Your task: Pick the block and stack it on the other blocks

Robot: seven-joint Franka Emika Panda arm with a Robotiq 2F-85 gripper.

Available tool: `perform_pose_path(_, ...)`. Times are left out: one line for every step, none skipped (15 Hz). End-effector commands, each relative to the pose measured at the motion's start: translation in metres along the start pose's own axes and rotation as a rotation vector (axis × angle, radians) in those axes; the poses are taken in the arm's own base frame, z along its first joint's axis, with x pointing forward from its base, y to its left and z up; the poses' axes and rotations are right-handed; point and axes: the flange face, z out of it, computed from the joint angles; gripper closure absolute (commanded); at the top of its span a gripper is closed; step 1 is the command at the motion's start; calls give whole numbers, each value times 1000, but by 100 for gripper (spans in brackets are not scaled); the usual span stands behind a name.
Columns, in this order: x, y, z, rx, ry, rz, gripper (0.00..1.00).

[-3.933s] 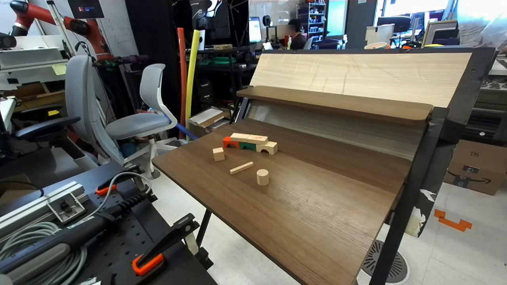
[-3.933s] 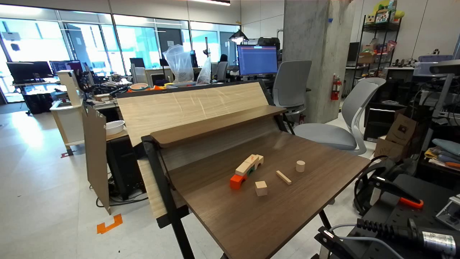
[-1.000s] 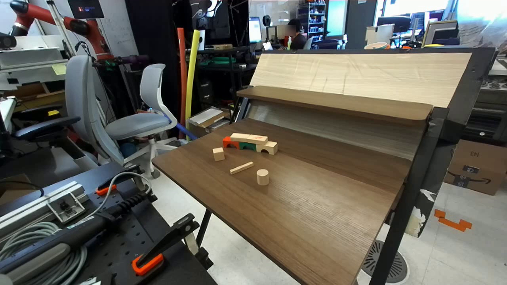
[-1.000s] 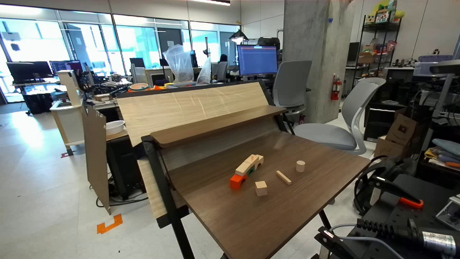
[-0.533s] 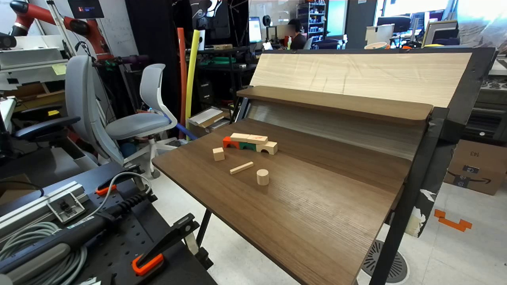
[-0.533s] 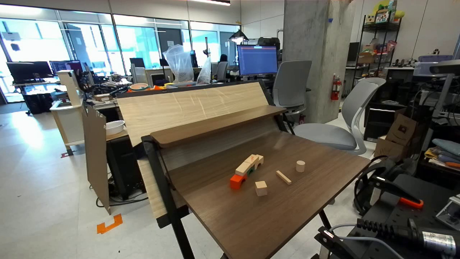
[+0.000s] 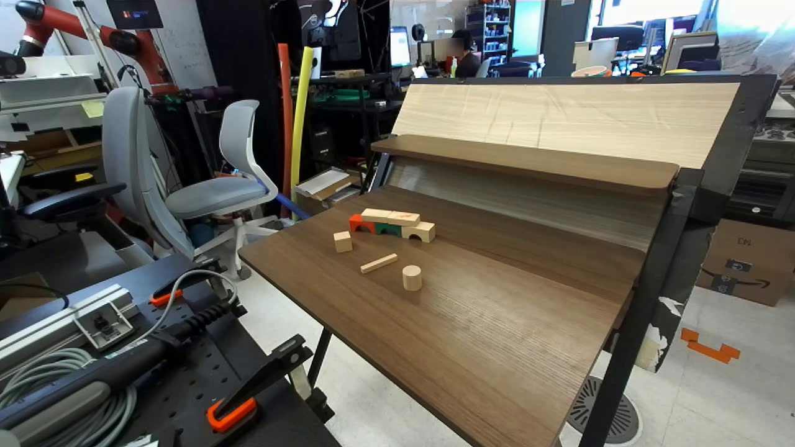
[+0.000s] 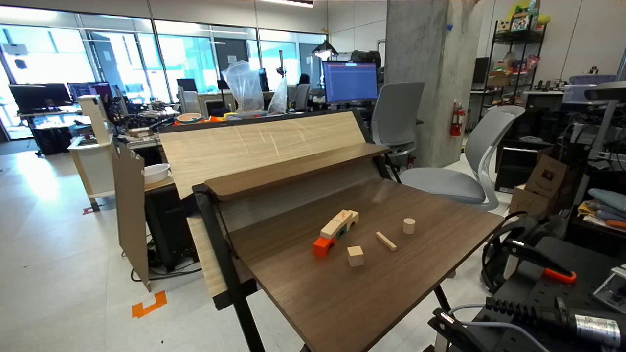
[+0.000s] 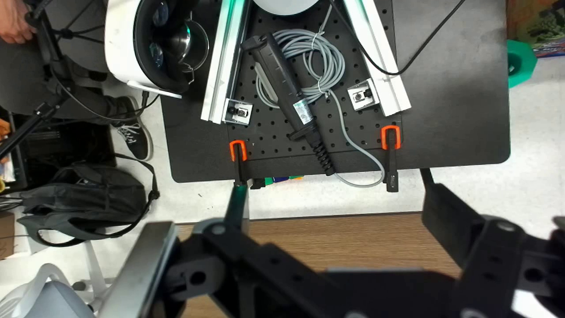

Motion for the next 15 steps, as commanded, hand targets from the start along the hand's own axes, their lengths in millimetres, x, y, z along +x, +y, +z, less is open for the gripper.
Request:
perform_pose_path(0,0,0,0,-1,0,0)
perform_pose_path(0,0,0,0,-1,0,0)
perform_pose_path(0,0,0,0,-1,0,0)
perform_pose_path(0,0,0,0,-1,0,0)
perform_pose_path(0,0,0,0,-1,0,0)
perform_pose_path(0,0,0,0,-1,0,0)
perform_pose_path(5,0,2,17,5,30,0)
perform_pose_path(13,0,5,47,15,70,0)
perform_pose_path(21,2,10,63,17,122,0)
perform_pose_path(32,4,14,93,42,185,0)
perform_pose_path(46,7,20,105,48,235,0)
perform_pose_path(59,11,27,117,79,288,0)
perform_pose_path(73,15,37,125,96,342,0)
perform_pose_path(89,20,49,135,117,393,0)
perform_pose_path(104,25,60,148,135,447,0)
